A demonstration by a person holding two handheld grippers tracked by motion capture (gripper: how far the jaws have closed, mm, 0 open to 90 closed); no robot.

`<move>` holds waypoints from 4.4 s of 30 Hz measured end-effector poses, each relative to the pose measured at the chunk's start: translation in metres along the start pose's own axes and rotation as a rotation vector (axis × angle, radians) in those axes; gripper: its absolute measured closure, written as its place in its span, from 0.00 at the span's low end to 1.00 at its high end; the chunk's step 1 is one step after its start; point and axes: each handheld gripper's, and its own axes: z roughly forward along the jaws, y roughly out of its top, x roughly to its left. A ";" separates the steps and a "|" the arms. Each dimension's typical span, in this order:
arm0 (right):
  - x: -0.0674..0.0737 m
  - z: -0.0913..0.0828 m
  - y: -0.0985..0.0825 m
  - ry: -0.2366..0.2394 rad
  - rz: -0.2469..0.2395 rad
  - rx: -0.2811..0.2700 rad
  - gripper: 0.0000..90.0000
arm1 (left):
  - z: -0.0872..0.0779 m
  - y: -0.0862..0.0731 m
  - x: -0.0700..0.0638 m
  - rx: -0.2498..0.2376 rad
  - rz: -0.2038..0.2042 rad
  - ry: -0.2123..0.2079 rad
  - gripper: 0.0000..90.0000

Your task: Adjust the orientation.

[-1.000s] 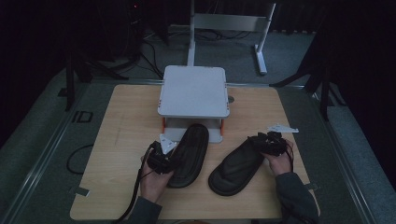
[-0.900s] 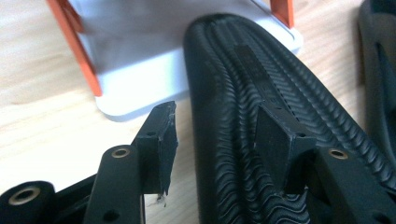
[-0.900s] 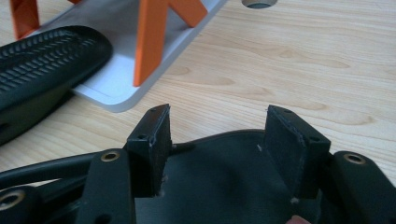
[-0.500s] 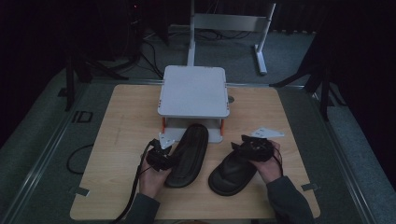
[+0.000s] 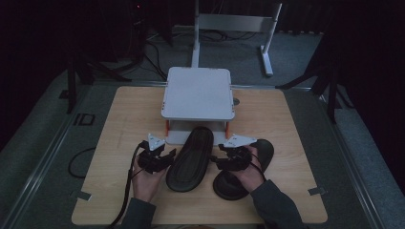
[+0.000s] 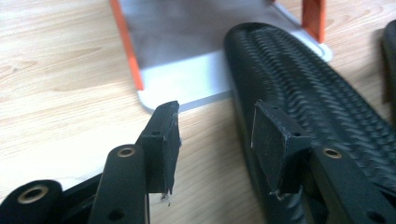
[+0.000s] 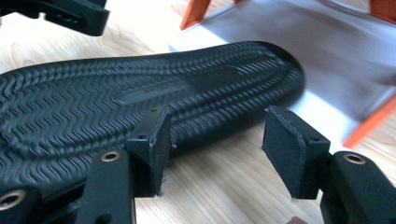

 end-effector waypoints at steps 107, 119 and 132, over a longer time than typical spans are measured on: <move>-0.025 -0.026 0.017 -0.107 0.105 -0.066 0.57 | 0.019 0.036 -0.092 -0.015 0.023 -0.590 0.73; -0.029 -0.012 0.022 -0.123 0.092 -0.022 0.57 | 0.016 0.036 -0.100 -0.032 0.052 -0.580 0.72; -0.039 -0.031 -0.002 -0.105 0.161 -0.045 0.58 | -0.010 0.022 -0.090 -0.056 0.090 -0.420 0.55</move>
